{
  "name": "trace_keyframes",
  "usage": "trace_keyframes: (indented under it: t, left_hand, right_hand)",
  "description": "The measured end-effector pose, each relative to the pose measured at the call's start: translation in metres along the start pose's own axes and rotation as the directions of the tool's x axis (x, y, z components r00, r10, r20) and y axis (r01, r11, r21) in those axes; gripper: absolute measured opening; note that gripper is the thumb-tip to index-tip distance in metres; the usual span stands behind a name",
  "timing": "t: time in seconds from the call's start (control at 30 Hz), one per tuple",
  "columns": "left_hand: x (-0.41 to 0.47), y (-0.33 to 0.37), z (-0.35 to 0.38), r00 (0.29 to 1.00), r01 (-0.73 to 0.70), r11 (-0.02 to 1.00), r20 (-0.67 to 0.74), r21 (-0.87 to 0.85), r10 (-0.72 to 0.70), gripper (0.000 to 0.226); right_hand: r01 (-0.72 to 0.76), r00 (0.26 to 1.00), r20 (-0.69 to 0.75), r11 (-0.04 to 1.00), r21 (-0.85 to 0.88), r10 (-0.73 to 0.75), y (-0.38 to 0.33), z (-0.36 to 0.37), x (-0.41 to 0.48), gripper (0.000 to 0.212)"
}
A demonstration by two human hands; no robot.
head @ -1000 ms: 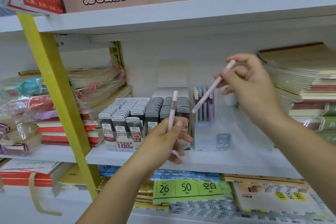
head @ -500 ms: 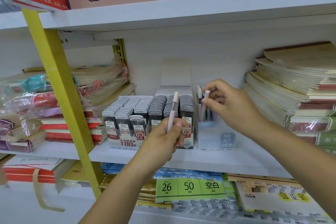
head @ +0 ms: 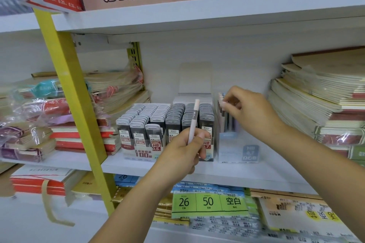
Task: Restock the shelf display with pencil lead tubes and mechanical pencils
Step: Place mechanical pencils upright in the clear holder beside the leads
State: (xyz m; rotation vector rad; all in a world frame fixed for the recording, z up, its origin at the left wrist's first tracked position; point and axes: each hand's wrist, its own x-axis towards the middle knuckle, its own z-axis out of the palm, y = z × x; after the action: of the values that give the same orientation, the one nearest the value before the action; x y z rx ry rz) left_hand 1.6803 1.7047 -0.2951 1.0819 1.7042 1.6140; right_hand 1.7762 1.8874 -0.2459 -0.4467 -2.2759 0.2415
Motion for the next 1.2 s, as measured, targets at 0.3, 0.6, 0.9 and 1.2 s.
trace_keyframes:
  t: [0.3,0.6,0.9,1.2]
  left_hand:
    - [0.002,0.011,0.018,0.997,-0.042,0.992,0.074,0.116,0.033,0.018]
    - [0.010,0.000,0.009,0.712,-0.325,0.251,0.062,0.912,0.699,0.045]
    - [0.014,-0.015,0.008,0.817,-0.266,0.092,0.174,0.960,0.550,0.039]
    - [0.015,-0.016,0.006,0.809,-0.284,0.087,0.190,0.955,0.556,0.039]
  right_hand:
    - [-0.268,0.947,0.321,0.620,0.737,0.027,-0.045,-0.023,-0.025,0.023]
    - [0.003,0.978,-0.172,0.813,0.582,0.119,-0.012,-0.047,-0.013,0.019]
    - [0.023,1.000,0.009,0.951,0.309,-0.027,0.001,-0.012,-0.024,0.015]
    - [0.068,0.997,0.025,0.982,0.178,-0.074,0.008,0.002,-0.011,0.030]
